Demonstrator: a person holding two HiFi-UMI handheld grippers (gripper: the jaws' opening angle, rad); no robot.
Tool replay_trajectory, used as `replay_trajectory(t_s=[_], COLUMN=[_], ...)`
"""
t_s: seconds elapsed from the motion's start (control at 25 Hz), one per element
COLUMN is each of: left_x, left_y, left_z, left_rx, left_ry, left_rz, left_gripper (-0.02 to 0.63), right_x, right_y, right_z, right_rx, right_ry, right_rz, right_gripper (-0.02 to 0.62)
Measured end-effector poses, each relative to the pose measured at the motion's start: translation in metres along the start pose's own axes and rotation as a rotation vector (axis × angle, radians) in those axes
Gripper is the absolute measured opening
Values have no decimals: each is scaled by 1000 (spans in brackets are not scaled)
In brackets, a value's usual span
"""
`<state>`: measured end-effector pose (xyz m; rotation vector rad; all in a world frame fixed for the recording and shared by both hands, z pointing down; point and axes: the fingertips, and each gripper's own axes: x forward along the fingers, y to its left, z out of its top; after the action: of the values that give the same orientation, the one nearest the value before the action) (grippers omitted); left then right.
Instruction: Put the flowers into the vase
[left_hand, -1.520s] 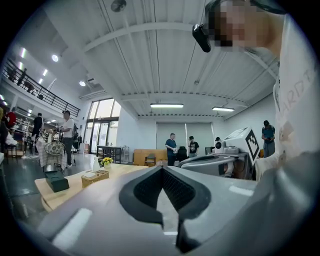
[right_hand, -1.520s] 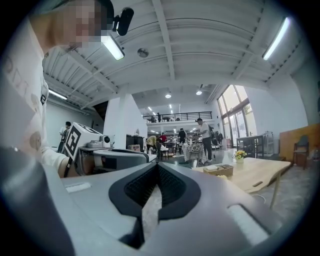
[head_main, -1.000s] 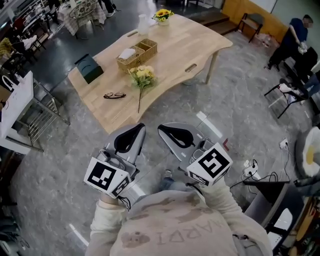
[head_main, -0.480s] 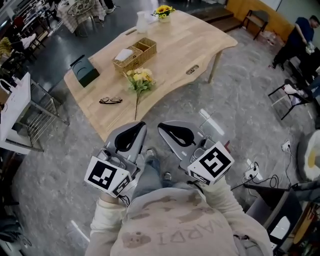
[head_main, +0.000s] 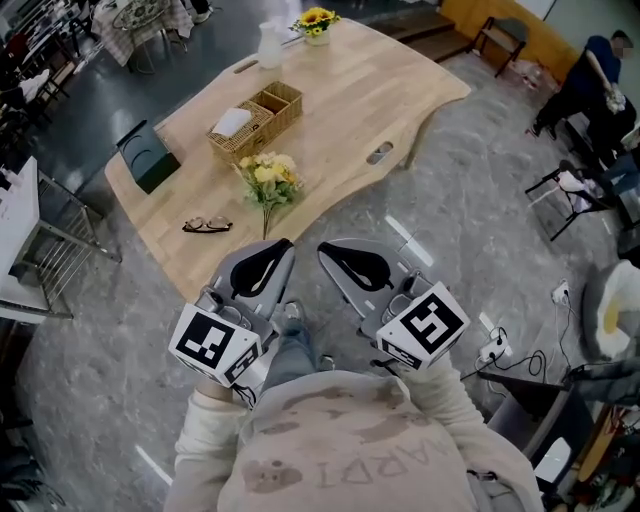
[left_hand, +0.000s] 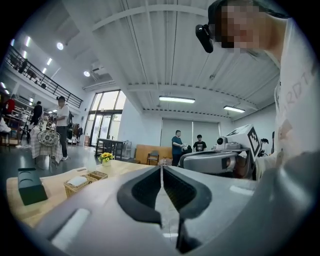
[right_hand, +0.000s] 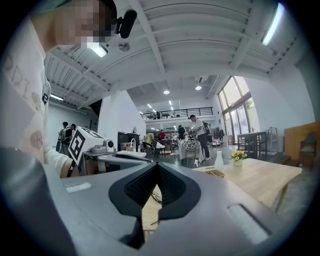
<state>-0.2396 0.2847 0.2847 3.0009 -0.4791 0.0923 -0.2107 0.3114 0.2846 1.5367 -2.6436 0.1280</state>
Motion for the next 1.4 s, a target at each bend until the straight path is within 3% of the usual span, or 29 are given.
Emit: replay_trajectory(t_s=[0.28,0.56,0.8,1.04,1.4], left_x=[30,52,61,73,85], left_y=[72,128,154,178,193], left_z=[-36,-106,-171,-218,-264], left_rx=[-62,-140,-206,-250,-276], left_ry=[86,308,515,687,870], left_rz=[-17,-33,-62,-40,-28], left_gripper=[42,97,137,151,169], right_x=[56,99,125,137,145], right_y=[-39,-72,-91,-105,-124], right_z=[4,2,-13,-24,-35], right_rx=[7,33,68,88,111], right_ry=[22,48,81,117,140], right_rz=[-2,-22,-41,-69,-107], right_gripper=[26,26,26,26,26])
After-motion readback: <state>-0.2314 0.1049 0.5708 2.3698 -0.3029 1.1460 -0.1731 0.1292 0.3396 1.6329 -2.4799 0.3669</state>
